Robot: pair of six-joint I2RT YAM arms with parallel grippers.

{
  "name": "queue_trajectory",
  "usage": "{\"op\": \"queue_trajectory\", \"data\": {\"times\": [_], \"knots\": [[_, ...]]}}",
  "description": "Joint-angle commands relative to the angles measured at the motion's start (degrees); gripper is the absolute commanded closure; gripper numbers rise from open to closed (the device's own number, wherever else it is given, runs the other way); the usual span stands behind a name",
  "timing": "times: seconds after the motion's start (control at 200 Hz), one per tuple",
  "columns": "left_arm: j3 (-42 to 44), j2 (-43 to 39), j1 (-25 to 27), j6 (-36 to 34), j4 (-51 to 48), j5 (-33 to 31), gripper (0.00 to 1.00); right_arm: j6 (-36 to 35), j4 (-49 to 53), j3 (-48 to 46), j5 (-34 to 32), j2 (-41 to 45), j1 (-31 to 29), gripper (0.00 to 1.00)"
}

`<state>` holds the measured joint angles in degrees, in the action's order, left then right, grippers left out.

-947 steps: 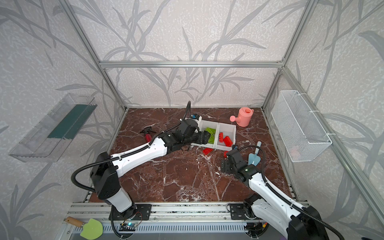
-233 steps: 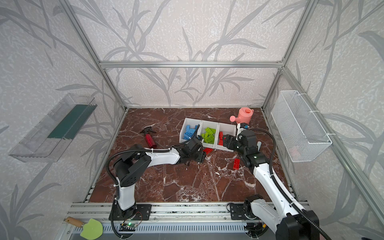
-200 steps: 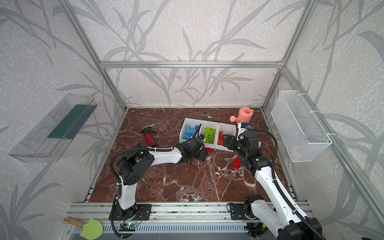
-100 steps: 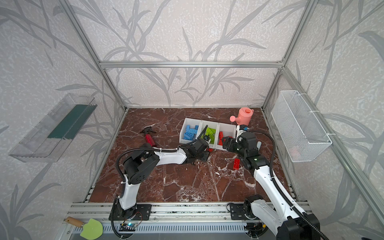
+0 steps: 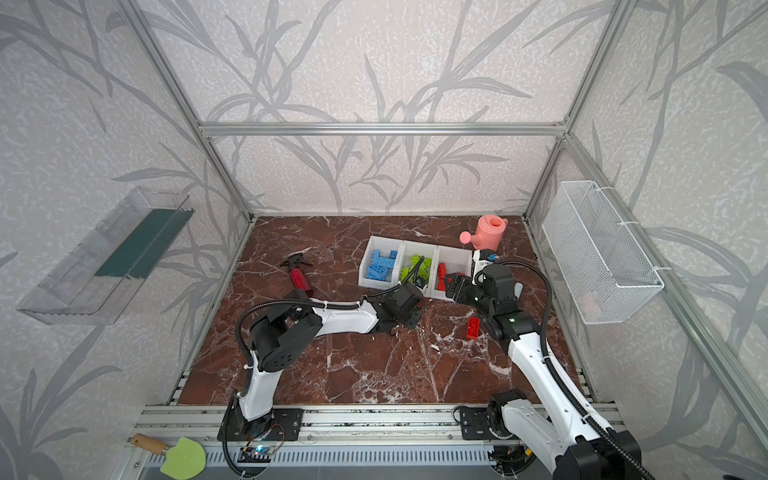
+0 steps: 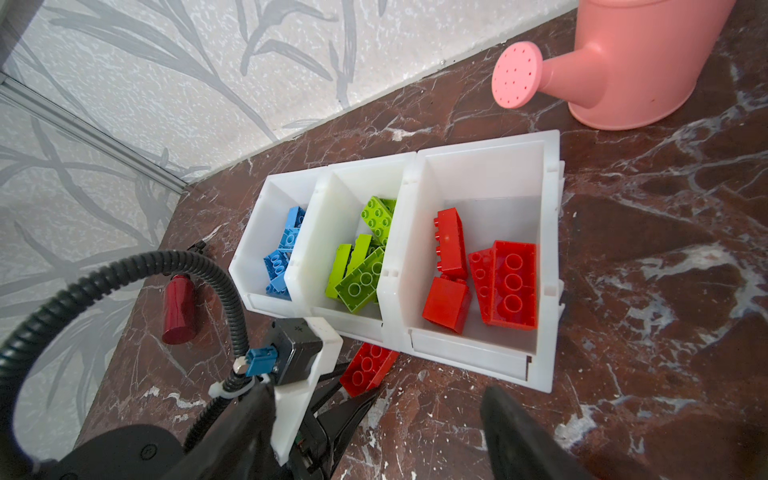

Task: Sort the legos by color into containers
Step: 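Grasp a red brick near the bin with the left gripper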

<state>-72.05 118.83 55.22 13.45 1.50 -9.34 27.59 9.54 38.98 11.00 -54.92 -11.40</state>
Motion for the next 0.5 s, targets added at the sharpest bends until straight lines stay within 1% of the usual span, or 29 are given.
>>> {"op": "queue_trajectory", "data": {"times": [0.0, 0.25, 0.495], "knots": [[1.24, -0.99, 1.09, -0.76, -3.30, -0.41, 0.73, -0.61, 1.21, 0.25, -0.11, 1.21, 0.15, 0.21], [6.44, -7.75, 2.98, 1.11, -3.47, 0.24, 0.75, -1.06, 3.88, 0.84, 0.04, 3.49, 0.10, 0.21], [11.84, -17.32, 3.79, 2.16, -4.07, 1.61, 0.74, -1.91, 9.38, 0.31, 0.09, 6.05, 0.15, 0.20]]}}
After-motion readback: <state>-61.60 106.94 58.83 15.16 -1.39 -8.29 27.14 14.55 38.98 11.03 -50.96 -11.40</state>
